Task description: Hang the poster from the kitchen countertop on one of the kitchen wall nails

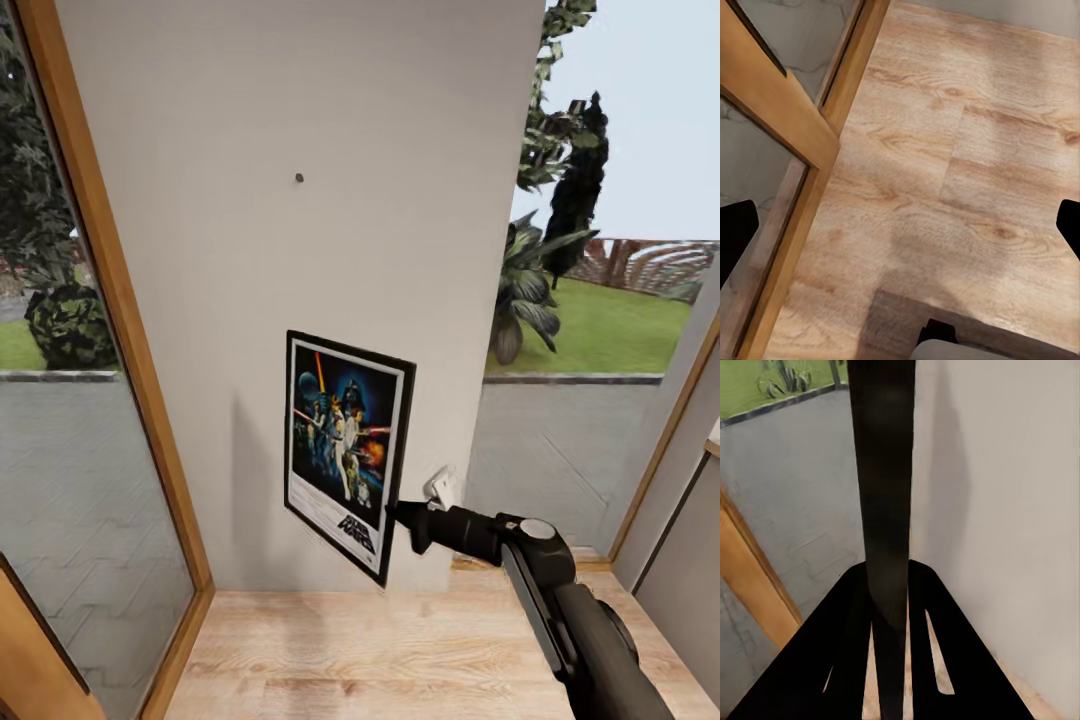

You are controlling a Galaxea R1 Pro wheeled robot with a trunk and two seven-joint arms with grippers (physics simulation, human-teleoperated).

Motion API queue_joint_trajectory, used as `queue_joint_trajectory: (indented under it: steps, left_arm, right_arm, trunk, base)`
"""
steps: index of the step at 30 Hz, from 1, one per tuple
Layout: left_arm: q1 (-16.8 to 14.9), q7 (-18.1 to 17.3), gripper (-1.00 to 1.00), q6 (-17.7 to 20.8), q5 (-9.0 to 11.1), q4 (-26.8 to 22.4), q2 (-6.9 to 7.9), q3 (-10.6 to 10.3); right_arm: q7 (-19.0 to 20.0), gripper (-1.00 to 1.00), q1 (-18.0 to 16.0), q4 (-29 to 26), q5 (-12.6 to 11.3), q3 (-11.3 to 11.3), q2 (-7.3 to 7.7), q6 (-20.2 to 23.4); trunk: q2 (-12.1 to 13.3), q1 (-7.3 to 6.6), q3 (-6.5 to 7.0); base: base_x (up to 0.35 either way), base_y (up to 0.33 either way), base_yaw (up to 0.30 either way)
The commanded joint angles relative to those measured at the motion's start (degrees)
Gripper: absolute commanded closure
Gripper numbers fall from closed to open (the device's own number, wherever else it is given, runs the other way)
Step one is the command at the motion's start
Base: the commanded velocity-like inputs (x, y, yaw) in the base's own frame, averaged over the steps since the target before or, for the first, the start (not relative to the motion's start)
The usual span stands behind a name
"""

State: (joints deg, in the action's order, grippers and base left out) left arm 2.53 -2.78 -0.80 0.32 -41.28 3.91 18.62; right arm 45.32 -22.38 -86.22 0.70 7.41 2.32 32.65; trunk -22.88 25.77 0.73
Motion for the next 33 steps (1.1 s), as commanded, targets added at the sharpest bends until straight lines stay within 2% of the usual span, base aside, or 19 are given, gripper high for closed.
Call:
queue_joint_trajectory:
  steps: [1,2,7,9,10,11,13,14,15,17,18,19,25,29,33]
  left_arm:
    - [0.0,-0.3,-1.0,-0.1,0.0,0.0,-0.03,0.2]
    - [0.0,-0.3,-1.0,-0.1,0.0,0.0,-0.02,0.2]
    - [0.0,-0.3,-1.0,-0.1,0.0,0.1,-0.03,0.2]
    - [0.0,-0.3,-1.0,-0.1,0.0,0.2,-0.04,0.2]
    - [0.0,-0.3,-1.0,-0.1,0.0,0.2,-0.03,0.2]
    - [0.0,-0.3,-1.0,-0.1,0.0,0.4,-0.02,0.1]
    - [0.0,-0.3,-1.0,-0.1,0.0,0.4,-0.03,0.1]
    - [0.0,-0.3,-1.0,-0.1,0.0,0.4,0.0,0.1]
    - [0.0,-0.3,-1.0,-0.1,-0.1,0.4,-0.04,0.1]
    - [0.0,-0.3,-1.0,-0.1,-0.1,0.4,-0.03,0.1]
    - [0.0,-0.3,-1.0,-0.1,-0.1,0.4,-0.03,0.0]
    - [0.0,-0.3,-1.0,-0.1,-0.1,0.4,-0.02,0.0]
    - [0.0,-0.3,-1.0,-0.1,-0.1,0.3,0.03,0.1]
    - [0.0,-0.3,-1.0,-0.1,-0.1,0.3,0.03,0.1]
    - [0.0,-0.3,-1.0,-0.1,-0.1,0.3,0.04,0.1]
  right_arm:
    - [1.1,1.0,-1.1,0.0,0.1,0.0,0.01,1.5]
    - [3.2,1.0,-3.0,-0.1,0.1,0.0,0.01,3.3]
    - [7.8,1.0,-8.4,-0.1,0.2,0.1,0.04,8.4]
    - [9.6,1.0,-11.9,-0.1,0.1,0.1,0.02,12.2]
    - [11.4,1.0,-15.6,0.0,0.1,0.1,-0.01,15.7]
    - [14.4,1.0,-23.2,0.2,0.1,0.3,-0.09,21.6]
    - [15.0,1.0,-25.7,0.4,0.1,0.3,-0.1,22.8]
    - [15.3,1.0,-28.0,0.9,0.2,0.4,-0.11,23.5]
    - [17.2,1.0,-35.4,6.0,0.2,0.6,-0.12,24.5]
    - [19.3,1.0,-38.9,9.3,0.2,0.6,-0.06,24.7]
    - [21.9,1.0,-43.5,14.2,0.2,0.6,-0.01,24.8]
    - [22.9,1.0,-45.2,16.2,0.3,0.6,-0.02,24.8]
    - [25.3,1.0,-49.8,20.2,0.2,0.6,0.04,24.8]
    - [28.7,1.0,-51.1,20.8,0.2,0.5,0.1,24.8]
    - [30.4,1.0,-51.6,21.0,0.2,0.5,0.09,24.7]
  trunk:
    - [0.0,0.02,-0.02]
    - [0.0,0.02,-0.02]
    - [0.0,0.02,-0.02]
    - [0.0,0.02,-0.02]
    - [0.0,0.02,-0.02]
    - [0.0,0.02,-0.02]
    - [0.0,0.02,-0.02]
    - [0.0,0.02,-0.02]
    - [0.0,0.02,-0.02]
    - [0.0,0.02,-0.02]
    - [0.0,0.02,-0.02]
    - [0.0,0.02,-0.02]
    - [0.0,0.02,-0.02]
    - [0.0,0.02,-0.02]
    - [0.0,0.02,-0.02]
  base:
    - [0.0,0.0,0.0]
    - [0.0,0.0,0.0]
    - [0.0,0.0,0.0]
    - [0.0,0.0,0.0]
    - [0.0,0.0,0.0]
    - [0.0,0.0,0.0]
    - [0.0,0.0,0.0]
    - [0.0,0.0,0.0]
    - [0.0,0.0,0.0]
    - [0.0,0.0,0.0]
    - [0.0,0.0,0.0]
    - [0.0,0.0,0.0]
    - [0.0,0.0,0.0]
    - [0.0,0.0,0.0]
    - [0.0,0.0,0.0]
